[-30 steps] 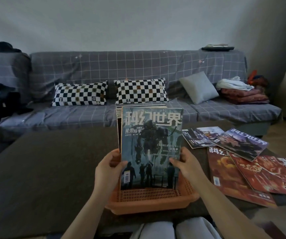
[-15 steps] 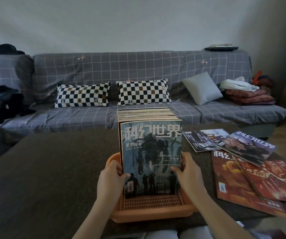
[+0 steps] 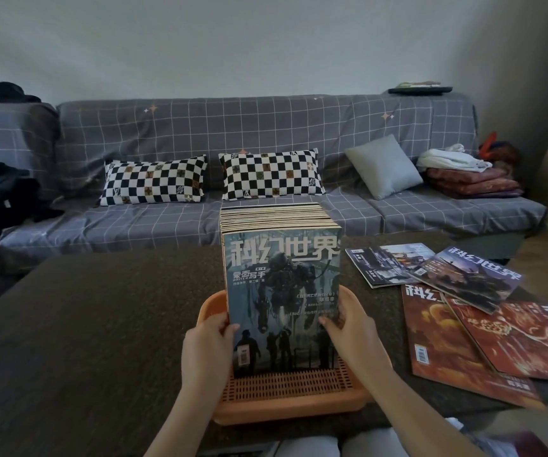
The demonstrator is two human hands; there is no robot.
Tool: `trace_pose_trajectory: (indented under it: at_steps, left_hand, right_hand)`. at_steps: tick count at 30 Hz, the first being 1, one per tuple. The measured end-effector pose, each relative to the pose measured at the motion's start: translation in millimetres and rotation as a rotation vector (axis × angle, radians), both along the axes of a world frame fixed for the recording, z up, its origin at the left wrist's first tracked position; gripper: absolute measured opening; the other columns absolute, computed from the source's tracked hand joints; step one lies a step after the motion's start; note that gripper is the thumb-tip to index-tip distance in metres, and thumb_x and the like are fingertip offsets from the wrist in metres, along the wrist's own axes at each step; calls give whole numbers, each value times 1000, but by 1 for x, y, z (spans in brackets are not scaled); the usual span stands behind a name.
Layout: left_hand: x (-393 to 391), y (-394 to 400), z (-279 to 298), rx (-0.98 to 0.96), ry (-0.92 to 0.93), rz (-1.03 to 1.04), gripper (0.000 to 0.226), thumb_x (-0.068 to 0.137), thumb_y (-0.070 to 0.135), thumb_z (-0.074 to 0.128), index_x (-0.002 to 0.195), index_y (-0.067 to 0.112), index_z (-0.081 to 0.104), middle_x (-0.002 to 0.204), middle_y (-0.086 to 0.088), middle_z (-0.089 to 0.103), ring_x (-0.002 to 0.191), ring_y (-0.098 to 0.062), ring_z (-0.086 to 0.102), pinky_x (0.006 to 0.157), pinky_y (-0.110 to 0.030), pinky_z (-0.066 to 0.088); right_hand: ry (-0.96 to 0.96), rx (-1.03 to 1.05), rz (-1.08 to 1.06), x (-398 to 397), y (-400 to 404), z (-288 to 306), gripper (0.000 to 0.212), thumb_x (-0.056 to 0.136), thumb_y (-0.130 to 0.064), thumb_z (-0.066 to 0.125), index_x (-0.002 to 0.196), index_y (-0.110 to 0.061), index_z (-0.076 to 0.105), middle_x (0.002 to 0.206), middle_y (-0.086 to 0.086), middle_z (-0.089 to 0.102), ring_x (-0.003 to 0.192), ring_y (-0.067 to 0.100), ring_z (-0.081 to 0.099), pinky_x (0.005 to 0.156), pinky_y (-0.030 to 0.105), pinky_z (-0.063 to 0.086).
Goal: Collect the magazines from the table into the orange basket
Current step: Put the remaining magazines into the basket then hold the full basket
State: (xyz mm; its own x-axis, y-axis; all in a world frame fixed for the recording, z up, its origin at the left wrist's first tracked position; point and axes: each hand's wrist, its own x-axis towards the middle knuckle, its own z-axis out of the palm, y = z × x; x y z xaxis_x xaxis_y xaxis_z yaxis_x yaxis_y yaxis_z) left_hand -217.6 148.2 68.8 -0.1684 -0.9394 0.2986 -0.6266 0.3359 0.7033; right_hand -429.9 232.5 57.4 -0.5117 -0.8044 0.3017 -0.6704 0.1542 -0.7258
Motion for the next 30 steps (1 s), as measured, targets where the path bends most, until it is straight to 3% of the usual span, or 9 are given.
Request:
trace_pose_trajectory:
  at_steps: [4,7,10,14,16,18,22,27,30]
  left_hand:
    - [0,-1,-2,-24,-51,-16,27,92,23,59,117,13,66,92,3,71,77,-7,65,74,-30,57]
    - [0,-1,0,-28,-61,-16,27,92,24,59,116,13,66,92,2,72,75,-7,65,74,-32,58]
    - [1,0,1,-14,-47,-17,26,90,28,62,112,15,66,86,8,68,69,0,61,66,-25,56]
    - [3,6,1,-5,-40,115,35,83,46,66,102,21,51,93,7,56,69,0,50,53,-19,38]
    - [4,11,0,-56,-72,123,34,84,53,61,93,23,46,88,9,51,65,0,47,49,-18,32]
    - [1,16,0,-97,-89,72,29,87,52,57,90,24,49,86,11,53,65,-1,51,48,-19,35]
    - [-14,29,0,-106,-134,-110,19,91,49,52,87,30,55,81,13,59,63,3,55,48,-11,36]
    - [-46,48,2,-62,-66,-288,18,92,43,54,84,28,60,78,12,60,67,2,56,57,-13,42]
    - [-73,56,4,-29,-33,-383,17,93,40,54,82,27,60,72,9,59,62,0,55,54,-13,37]
  right_hand:
    - [58,59,-23,2,0,2,68,88,-27,63,146,-15,30,128,3,56,93,17,66,82,25,52]
    - [69,68,-27,2,1,3,68,88,-28,63,146,-14,31,129,2,55,93,15,66,82,25,53]
    - [58,24,-9,1,0,2,64,87,-29,64,144,-18,35,136,-6,50,96,9,64,84,18,48]
    - [-34,-11,-15,0,1,2,62,85,-32,66,140,-25,38,128,-11,55,108,6,59,92,22,48]
    - [-95,-51,-37,-1,4,2,60,83,-31,68,137,-28,41,110,-18,60,104,4,60,82,7,45]
    - [-133,-90,-49,1,10,4,61,82,-29,70,137,-29,42,98,-24,56,93,-4,58,69,-3,38]
    - [-124,-119,-18,3,23,3,63,81,-25,71,137,-32,41,108,-21,52,102,-4,51,76,-8,32]
    - [-98,-92,-48,-2,41,0,56,82,-25,70,133,-15,48,124,2,62,111,10,59,92,17,43]
    - [-77,-96,-62,-10,55,1,48,84,-28,68,128,-17,53,120,-2,64,104,4,58,87,13,43]
